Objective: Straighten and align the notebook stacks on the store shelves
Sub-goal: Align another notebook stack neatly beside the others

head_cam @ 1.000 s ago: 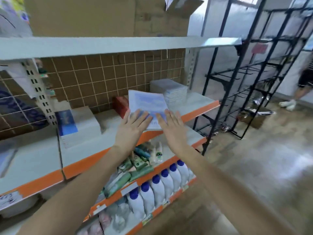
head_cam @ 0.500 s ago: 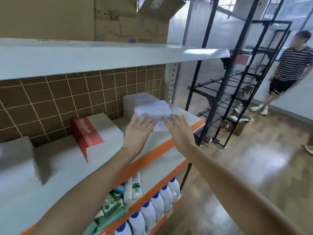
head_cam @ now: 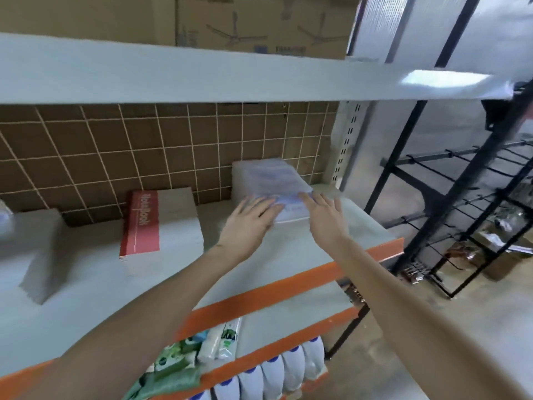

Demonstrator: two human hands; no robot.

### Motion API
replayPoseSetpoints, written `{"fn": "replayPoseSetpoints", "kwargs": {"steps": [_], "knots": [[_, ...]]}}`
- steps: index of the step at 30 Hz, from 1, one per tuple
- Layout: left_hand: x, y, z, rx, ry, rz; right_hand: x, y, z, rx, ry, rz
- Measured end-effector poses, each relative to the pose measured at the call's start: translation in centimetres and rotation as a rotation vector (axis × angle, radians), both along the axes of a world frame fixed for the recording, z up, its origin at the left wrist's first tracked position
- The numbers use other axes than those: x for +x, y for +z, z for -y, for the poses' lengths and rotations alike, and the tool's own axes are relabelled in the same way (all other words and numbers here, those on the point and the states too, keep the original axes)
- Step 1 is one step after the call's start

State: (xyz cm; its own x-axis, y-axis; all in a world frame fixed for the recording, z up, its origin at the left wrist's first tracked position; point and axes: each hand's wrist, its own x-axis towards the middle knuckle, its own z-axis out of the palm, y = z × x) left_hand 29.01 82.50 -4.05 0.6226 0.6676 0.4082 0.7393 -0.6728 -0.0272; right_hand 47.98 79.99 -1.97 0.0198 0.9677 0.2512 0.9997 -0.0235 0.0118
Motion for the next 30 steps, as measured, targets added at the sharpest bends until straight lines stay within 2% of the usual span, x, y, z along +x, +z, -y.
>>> {"fn": "replayPoseSetpoints", "kwargs": {"steps": [7,15,20,26,30], "knots": [[4.0,0.1,0.3,-0.082,0.228,0.1,3.6,-1.0,-3.6,-0.079,0.236,-0.176],[3.7,0.9,2.7,-0.201,0.494,0.236,7.5,-0.9,-4.2,-0.098,0.479,-0.593],[4.5,0.7,3.5,-0.111,0.622,0.267,8.4,-1.1,-4.4,-0.054,0.513,-0.716],[4.7,1.3,2.0,-0.249,0.602,0.268,9.0,-1.0,-5.0,-0.107,0.464,-0.772],[4.6,1.1,1.0,-0.275,0.621,0.242,8.9,-0.6,-5.7,-0.149,0.432,-0.799]]}}
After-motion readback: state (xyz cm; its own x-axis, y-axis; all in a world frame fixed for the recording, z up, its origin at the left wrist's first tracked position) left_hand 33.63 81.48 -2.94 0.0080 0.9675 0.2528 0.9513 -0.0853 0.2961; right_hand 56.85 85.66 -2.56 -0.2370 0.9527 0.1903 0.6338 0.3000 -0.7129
